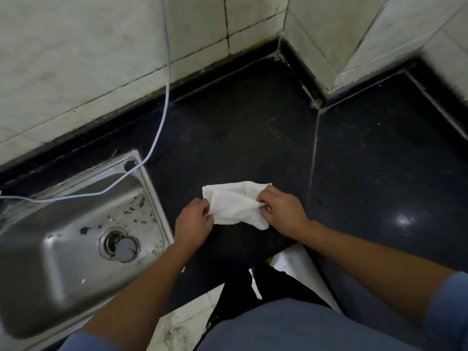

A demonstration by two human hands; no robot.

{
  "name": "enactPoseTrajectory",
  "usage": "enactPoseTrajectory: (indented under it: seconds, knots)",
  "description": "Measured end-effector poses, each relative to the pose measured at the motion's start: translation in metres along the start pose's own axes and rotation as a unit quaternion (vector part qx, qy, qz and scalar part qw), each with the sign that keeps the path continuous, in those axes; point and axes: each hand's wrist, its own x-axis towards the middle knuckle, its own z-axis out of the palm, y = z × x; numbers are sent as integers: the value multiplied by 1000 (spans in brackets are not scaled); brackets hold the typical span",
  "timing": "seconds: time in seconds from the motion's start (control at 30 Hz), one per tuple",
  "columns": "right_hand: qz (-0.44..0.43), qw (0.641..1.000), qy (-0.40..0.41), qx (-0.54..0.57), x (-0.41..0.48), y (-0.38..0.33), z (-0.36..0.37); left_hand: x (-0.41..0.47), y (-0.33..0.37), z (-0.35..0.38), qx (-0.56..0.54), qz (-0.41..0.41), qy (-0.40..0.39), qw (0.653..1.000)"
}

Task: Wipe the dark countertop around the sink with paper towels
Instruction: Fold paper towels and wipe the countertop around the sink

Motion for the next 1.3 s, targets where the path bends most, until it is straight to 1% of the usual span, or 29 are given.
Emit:
enactPoseTrajectory:
  seconds: [0.03, 0.07, 0.1, 0.13, 0.17, 0.2, 0.23, 0.27, 0.3, 0.37, 0.4, 0.43, 0.47, 0.5, 0.57, 0.6, 0.67, 0.8, 0.87, 0.93, 1.07, 1.1, 1.17, 1.2, 1.23, 1.27, 1.3]
  knots:
    - [-38, 999, 6, -28, 0, 0, -3, -1, -5, -3, 27, 24, 3, 999]
    - [-69, 996, -10, -52, -3, 0, -3, -3, -12, -5, 57, 51, 0, 997]
    - [-81, 993, -60, -66, -7, 1, -1, -5, -20, -5, 86, 78, -10, 993]
    - [-76, 984, -137, -81, -11, 0, 1, -9, -30, -3, 112, 105, -23, 988]
    - [-52, 968, -225, -97, -14, -2, 1, -12, -39, -2, 141, 129, -45, 981]
    - [-29, 949, -296, -105, -17, -2, 2, -16, -47, -1, 174, 149, -67, 971]
    - [-11, 939, -330, -100, -19, -3, 1, -19, -53, 0, 203, 162, -86, 962]
    - [3, 944, -321, -80, -19, -5, 0, -21, -58, 1, 222, 175, -95, 954]
    - [20, 958, -282, -52, -18, -7, -2, -20, -60, 0, 231, 187, -99, 950]
    - [57, 986, -158, -15, -8, -6, -7, -13, -59, -4, 229, 193, -97, 949]
    - [86, 991, -103, -9, -2, -3, -9, -5, -55, -6, 224, 186, -89, 953]
    - [121, 990, -73, -14, 6, 1, -11, 5, -51, -8, 215, 176, -78, 957]
    - [155, 984, -78, -37, 13, 6, -12, 16, -45, -8, 206, 167, -65, 962]
    - [184, 974, -113, -69, 20, 10, -13, 26, -38, -8, 204, 162, -56, 964]
    - [219, 949, -196, -111, 29, 14, -10, 42, -25, -5, 220, 176, -77, 956]
    - [222, 944, -212, -118, 33, 14, -8, 47, -20, -3, 228, 183, -94, 951]
    - [207, 951, -197, -123, 42, 11, -7, 52, -14, 1, 248, 181, -116, 945]
    - [156, 977, -74, -123, 78, 6, -25, 55, -20, 1, 259, 142, -119, 948]
    - [145, 981, -35, -125, 101, 7, -31, 57, -21, 0, 252, 129, -114, 952]
    - [153, 978, -37, -134, 117, 10, -28, 60, -19, -1, 237, 106, -117, 959]
    - [183, 968, -103, -135, 116, 21, -11, 65, -17, 1, 229, 52, -125, 964]
    - [179, 969, -103, -134, 111, 22, -10, 66, -16, 1, 229, 38, -123, 965]
    - [148, 978, -66, -129, 96, 19, -13, 66, -16, -3, 228, 16, -112, 967]
    - [128, 983, -45, -128, 87, 17, -15, 64, -14, -5, 230, 22, -97, 968]
    - [114, 985, -32, -128, 78, 15, -18, 61, -13, -5, 230, 45, -77, 969]
    - [114, 985, -38, -127, 68, 14, -19, 55, -10, -5, 225, 80, -65, 969]
    - [129, 982, -63, -124, 57, 14, -20, 47, -6, -3, 219, 118, -67, 966]
